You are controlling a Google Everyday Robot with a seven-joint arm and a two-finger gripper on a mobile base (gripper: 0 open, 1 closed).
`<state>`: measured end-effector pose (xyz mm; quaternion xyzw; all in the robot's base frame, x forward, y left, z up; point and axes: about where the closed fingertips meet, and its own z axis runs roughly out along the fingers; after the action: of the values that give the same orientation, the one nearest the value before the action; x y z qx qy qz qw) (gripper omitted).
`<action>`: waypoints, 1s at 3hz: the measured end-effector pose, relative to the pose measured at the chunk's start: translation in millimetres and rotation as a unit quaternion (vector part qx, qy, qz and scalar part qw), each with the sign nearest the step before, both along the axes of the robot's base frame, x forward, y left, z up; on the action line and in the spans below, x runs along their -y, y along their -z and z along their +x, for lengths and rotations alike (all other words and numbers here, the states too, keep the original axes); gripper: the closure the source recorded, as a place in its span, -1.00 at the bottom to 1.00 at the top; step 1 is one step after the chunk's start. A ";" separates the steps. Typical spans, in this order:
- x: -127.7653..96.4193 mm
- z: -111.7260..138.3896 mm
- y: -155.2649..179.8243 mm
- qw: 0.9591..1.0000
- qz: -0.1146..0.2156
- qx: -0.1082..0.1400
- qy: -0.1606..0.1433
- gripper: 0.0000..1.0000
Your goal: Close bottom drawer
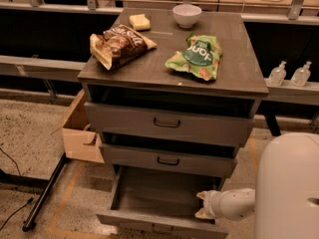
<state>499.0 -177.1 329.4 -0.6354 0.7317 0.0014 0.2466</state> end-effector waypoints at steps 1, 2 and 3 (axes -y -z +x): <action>-0.9 -3.4 21.7 0.999 -0.008 -0.031 0.002 0.43; 0.1 -17.6 49.1 0.998 -0.013 -0.060 0.007 0.88; -2.5 -33.8 72.4 0.996 -0.020 -0.085 0.005 1.00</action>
Offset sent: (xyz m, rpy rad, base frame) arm -0.0369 -0.0008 -0.0886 -0.0402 0.1855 -0.0392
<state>465.1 -174.6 257.0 -0.6344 0.7528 0.0397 0.1713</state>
